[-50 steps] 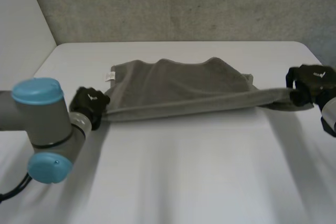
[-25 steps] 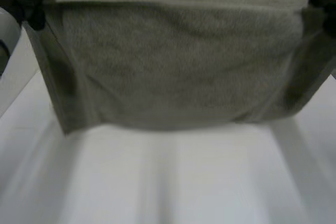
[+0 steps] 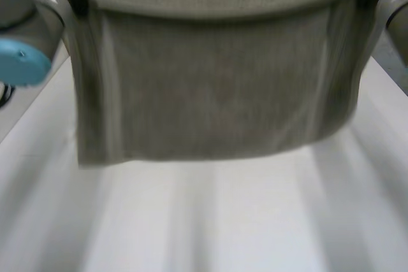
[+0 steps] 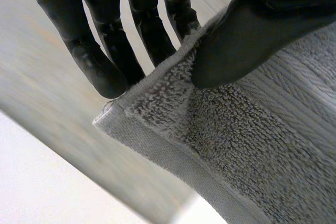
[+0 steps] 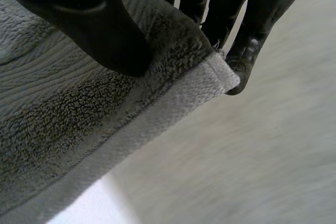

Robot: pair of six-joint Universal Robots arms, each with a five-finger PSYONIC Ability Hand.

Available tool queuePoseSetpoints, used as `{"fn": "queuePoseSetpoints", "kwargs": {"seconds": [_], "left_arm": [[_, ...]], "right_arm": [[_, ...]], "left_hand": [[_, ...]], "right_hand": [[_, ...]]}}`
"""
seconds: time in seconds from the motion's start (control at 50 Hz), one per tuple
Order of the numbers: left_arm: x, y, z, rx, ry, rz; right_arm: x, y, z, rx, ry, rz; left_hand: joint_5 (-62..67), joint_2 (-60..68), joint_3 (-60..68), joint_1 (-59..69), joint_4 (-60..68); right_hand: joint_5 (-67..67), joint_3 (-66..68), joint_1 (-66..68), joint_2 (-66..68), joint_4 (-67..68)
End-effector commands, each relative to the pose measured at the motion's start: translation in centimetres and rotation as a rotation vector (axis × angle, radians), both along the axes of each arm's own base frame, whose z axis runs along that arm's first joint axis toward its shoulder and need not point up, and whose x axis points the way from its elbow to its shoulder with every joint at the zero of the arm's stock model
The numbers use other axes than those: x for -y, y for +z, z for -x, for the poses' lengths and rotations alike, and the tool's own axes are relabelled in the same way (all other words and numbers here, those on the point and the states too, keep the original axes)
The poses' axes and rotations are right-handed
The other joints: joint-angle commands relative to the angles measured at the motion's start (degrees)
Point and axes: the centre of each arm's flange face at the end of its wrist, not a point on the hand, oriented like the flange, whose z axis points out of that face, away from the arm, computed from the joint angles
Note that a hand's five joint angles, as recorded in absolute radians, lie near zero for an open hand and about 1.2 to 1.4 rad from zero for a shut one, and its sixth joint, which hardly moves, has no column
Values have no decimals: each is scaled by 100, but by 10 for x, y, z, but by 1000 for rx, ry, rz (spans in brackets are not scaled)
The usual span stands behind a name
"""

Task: Fold the towel.

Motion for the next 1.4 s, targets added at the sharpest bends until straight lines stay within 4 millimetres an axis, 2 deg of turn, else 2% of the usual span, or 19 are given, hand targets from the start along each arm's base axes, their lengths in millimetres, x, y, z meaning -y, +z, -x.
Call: {"fn": "queuePoseSetpoints", "kwargs": {"seconds": [0.02,0.12,0.16,0.22,0.26,0.28,0.32,0.34,0.38,0.44,0.54,0.6,0.72,0.76,0.88,1.04,1.16,1.26,1.4], "left_arm": [[-24,99,-14,-339,-70,343],[-20,85,-13,-302,-59,291],[-10,50,-10,-235,-39,173],[-6,28,-8,-196,-30,102],[-5,-16,-7,-127,-17,-30],[-5,-16,-7,-127,-17,-31],[-8,-64,-7,-78,-30,-158],[-8,-64,-7,-78,-30,-159],[-14,-106,-5,-41,-63,-238],[-19,-126,-6,-16,-74,-264],[-40,-190,-11,196,-95,-317],[-50,-210,-19,289,-90,-342],[-59,-211,-35,320,-69,-363],[-63,-188,-47,301,-48,-327],[-80,-125,-71,187,-27,-198],[-106,-77,-78,54,-74,-89],[-106,-84,-75,58,-94,-119],[-74,-140,-69,88,-98,-288],[-49,-189,-58,176,-95,-420]], "right_arm": [[-38,90,15,208,22,409],[-34,69,13,175,42,325],[-28,41,8,131,68,198],[-25,24,6,100,83,124],[-22,-13,-3,21,124,-16],[-22,-13,-3,20,124,-16],[-22,-53,-7,-74,151,-147],[-22,-54,-7,-74,151,-147],[-26,-92,-7,-172,157,-250],[-28,-108,-6,-213,160,-287],[-37,-162,1,-291,163,-433],[-42,-173,2,-296,169,-473],[-54,-163,6,-294,164,-474],[-67,-130,14,-278,139,-407],[-98,-76,32,-253,93,-289],[-112,-57,58,-251,60,-368],[-109,-61,59,-251,88,-394],[-81,-105,53,-261,108,-511],[-51,-147,50,-274,93,-601]], "left_hand": [[-1547,-657,-881,-168,-734],[-1547,-657,-881,-168,-734],[-1547,-657,-881,-168,-734],[-1547,-657,-881,-168,-734],[-1547,-657,-881,-168,-734],[-1547,-657,-881,-168,-734],[-1547,-657,-881,-168,-734],[-1547,-657,-881,-168,-734],[-1547,-657,-881,-168,-734],[-1547,-657,-881,-168,-734],[-1547,-657,-881,-168,-734],[-1547,-657,-881,-168,-734],[-1547,-657,-881,-168,-734],[-1547,-657,-881,-168,-734],[-1547,-657,-881,-168,-734],[-1547,-657,-881,-168,-734],[-1547,-657,-881,-168,-734],[-1547,-657,-881,-168,-734],[-1547,-657,-881,-168,-734]], "right_hand": [[313,338,454,414,344],[313,338,454,414,344],[313,338,454,414,344],[313,338,454,414,344],[313,338,454,414,344],[313,338,454,414,344],[313,338,454,414,344],[313,338,454,414,344],[313,338,454,414,344],[313,338,454,414,344],[313,338,454,414,344],[313,338,454,414,344],[313,338,454,414,344],[313,338,454,414,344],[313,338,454,414,344],[313,338,454,414,344],[313,338,454,414,344],[313,338,454,414,344],[313,338,454,414,344]]}}
